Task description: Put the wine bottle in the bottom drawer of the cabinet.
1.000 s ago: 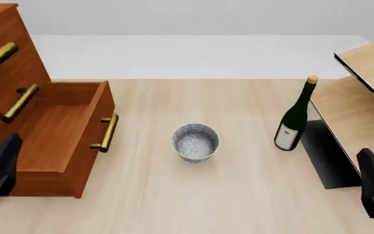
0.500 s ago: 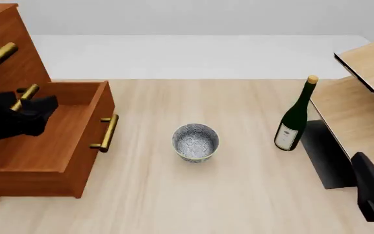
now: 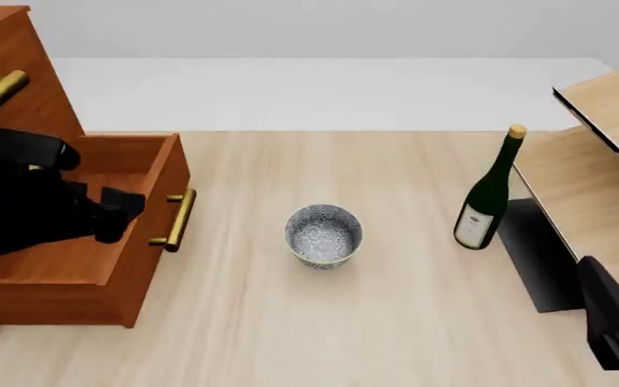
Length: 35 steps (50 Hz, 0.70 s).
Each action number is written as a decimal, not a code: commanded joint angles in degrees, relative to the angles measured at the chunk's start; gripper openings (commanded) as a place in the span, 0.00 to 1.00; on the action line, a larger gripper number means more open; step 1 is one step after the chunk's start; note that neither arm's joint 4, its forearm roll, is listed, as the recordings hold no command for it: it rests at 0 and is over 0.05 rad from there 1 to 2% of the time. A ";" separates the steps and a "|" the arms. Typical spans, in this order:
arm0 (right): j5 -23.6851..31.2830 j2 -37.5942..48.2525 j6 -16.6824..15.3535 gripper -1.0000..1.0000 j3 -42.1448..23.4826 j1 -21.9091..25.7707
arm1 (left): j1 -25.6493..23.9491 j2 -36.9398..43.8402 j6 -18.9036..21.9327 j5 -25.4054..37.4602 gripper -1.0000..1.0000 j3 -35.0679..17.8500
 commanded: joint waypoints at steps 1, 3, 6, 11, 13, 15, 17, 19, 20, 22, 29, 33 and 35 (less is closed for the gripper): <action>0.42 0.04 0.04 1.00 0.01 0.20 | -0.37 3.52 1.70 -1.31 1.00 1.78; 0.41 0.08 0.00 1.00 0.01 0.21 | -0.05 3.98 -0.09 -1.50 1.00 1.77; 0.42 0.16 -0.05 1.00 0.01 0.17 | -0.43 3.94 0.26 -2.16 1.00 2.51; 0.47 0.06 0.01 1.00 0.01 0.27 | -0.72 4.64 0.25 -3.97 1.00 3.80; 0.59 -0.04 -0.11 1.00 0.01 0.27 | -1.45 5.21 -0.87 -4.60 1.00 4.37; 0.62 -0.08 -0.19 1.00 0.00 0.12 | -1.11 5.82 0.19 -6.04 1.00 5.33; 0.81 -0.02 -1.03 1.00 0.01 0.26 | -1.55 6.25 -0.48 -6.47 1.00 5.60; 0.83 -0.06 -0.59 1.00 0.01 0.21 | -1.44 6.51 -0.37 -6.91 1.00 5.62; 0.91 -0.06 -0.82 1.00 0.01 0.37 | -1.39 6.87 -0.62 -7.13 1.00 5.66; 0.88 -0.09 -0.64 1.00 0.00 0.28 | -1.24 7.14 -0.24 -7.67 1.00 5.83; 0.87 -0.15 -0.53 1.00 0.00 0.23 | -1.50 7.86 -0.76 -8.90 1.00 6.75; 0.91 -0.13 -0.47 1.00 0.00 0.26 | -1.28 8.27 -0.89 -9.78 1.00 7.40; 0.93 -0.11 -0.54 1.00 0.00 0.30 | -1.31 8.34 -1.00 -10.13 1.00 7.72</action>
